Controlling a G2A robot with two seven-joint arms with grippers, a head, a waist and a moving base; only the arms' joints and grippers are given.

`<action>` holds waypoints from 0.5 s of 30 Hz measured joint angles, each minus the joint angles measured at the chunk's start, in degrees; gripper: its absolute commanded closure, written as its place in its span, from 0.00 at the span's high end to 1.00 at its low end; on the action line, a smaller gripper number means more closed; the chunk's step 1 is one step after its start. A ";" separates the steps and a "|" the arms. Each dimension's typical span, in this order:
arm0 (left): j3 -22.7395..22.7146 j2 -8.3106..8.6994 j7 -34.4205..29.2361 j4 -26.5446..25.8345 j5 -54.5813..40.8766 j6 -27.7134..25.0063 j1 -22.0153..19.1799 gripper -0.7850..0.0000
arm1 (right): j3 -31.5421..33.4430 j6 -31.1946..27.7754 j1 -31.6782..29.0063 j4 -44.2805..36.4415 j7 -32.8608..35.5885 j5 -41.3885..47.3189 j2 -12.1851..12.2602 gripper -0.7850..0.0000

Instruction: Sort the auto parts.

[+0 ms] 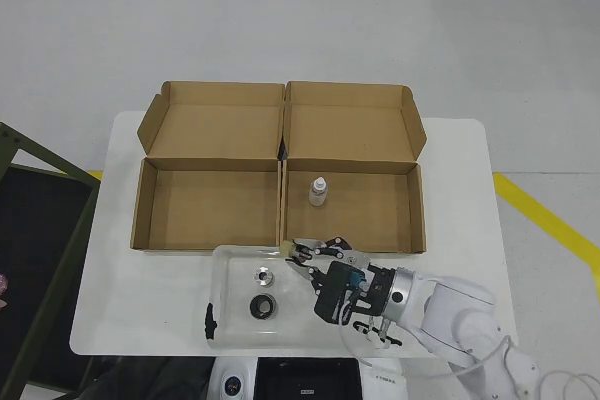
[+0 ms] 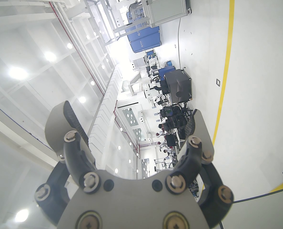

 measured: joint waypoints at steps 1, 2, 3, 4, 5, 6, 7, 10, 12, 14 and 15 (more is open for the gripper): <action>0.00 0.00 0.00 0.00 0.00 0.00 0.00 1.00 | 0.37 0.06 -0.04 0.03 -0.05 0.24 0.03 0.00; 0.00 0.00 0.00 0.00 0.00 0.00 0.00 1.00 | 0.72 0.14 -0.06 0.07 -0.06 0.47 0.06 0.00; 0.00 0.00 0.00 0.00 0.00 0.00 0.00 1.00 | 1.16 0.29 -0.03 0.17 0.03 0.76 0.10 0.00; 0.00 0.00 0.00 0.00 0.00 0.00 0.00 1.00 | 1.48 0.41 0.04 0.26 0.15 0.99 0.11 0.00; 0.00 0.00 0.00 0.00 0.00 0.00 0.00 1.00 | 1.79 0.55 0.16 0.39 0.29 1.26 0.13 0.00; 0.00 0.00 0.00 0.00 0.00 0.00 0.00 1.00 | 2.17 0.74 0.38 0.69 0.60 1.68 0.14 0.00; 0.00 0.00 0.00 0.00 0.00 0.00 0.00 1.00 | 2.46 0.93 0.59 0.98 0.97 2.00 0.14 0.00; 0.00 0.00 0.00 0.00 0.00 0.00 0.00 1.00 | 3.17 1.52 1.61 2.21 2.63 3.29 0.11 0.00; 0.00 0.00 0.00 0.00 0.00 0.00 0.00 1.00 | 3.52 1.76 2.79 3.41 3.87 4.20 0.06 0.00; 0.00 0.00 0.00 0.00 0.00 0.00 0.00 1.00 | 3.72 1.98 4.00 4.67 4.89 4.79 0.00 0.00; 0.00 0.00 0.00 0.00 0.00 0.00 0.00 1.00 | 3.75 2.05 4.83 5.65 5.61 5.24 -0.05 0.00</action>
